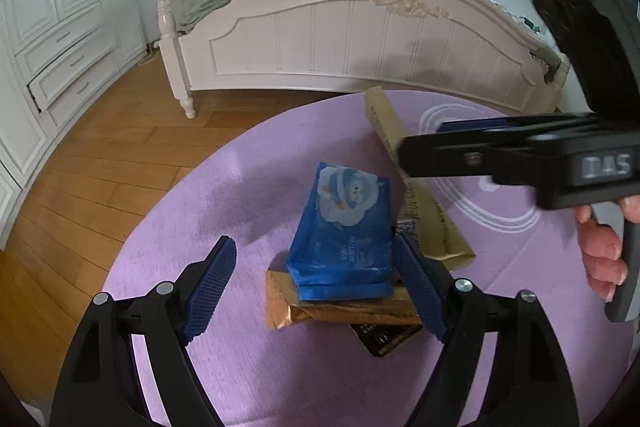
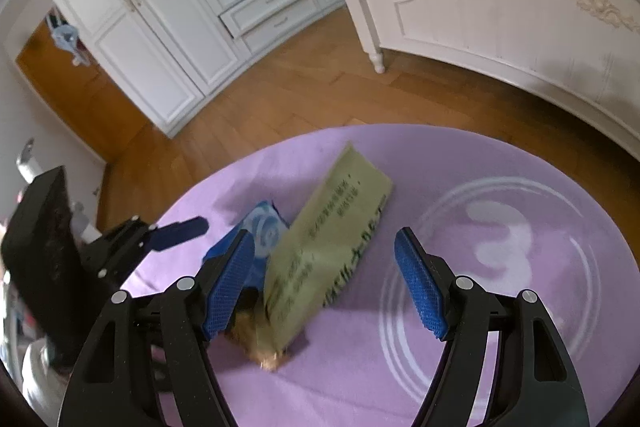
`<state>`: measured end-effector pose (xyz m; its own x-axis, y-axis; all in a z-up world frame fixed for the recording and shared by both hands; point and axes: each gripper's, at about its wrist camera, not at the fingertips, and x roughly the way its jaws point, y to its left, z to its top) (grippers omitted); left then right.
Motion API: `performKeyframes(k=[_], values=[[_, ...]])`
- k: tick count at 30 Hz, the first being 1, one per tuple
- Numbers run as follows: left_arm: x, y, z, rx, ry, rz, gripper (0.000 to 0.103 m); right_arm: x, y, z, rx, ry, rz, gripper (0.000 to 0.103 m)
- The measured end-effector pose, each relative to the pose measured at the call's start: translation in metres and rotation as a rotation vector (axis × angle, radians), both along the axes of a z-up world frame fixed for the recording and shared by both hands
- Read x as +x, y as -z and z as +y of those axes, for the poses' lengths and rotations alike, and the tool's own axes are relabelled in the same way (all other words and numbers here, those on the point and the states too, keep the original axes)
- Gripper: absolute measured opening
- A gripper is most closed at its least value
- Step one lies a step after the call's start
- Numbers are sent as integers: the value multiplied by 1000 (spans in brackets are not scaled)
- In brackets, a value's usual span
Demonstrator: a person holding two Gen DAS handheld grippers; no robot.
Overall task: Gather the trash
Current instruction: 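Grasp the blue tissue pack with the left tool while the right tool grasps the tan snack bag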
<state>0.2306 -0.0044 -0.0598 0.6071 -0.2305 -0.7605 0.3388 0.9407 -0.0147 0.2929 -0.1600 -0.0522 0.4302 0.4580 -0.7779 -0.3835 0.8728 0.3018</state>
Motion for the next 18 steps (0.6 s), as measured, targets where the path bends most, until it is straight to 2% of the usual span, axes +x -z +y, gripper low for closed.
performKeyframes(k=[4,6,10,12,18], values=[[1,3,-4,23,19,0,80,9,11,13,-59,-2,15,71],[1,3,-7,36,26,-2,80,10,14,14,-74,-2,17,59],[3,8,-12,57,39,3,80,11,17,7,-51,3,19,51],[5,9,-13,59,38,3,74,10,17,3,-40,0,20,42],[11,8,-17,69,20,-13,75,3,19,-6,-24,-10,31,24]])
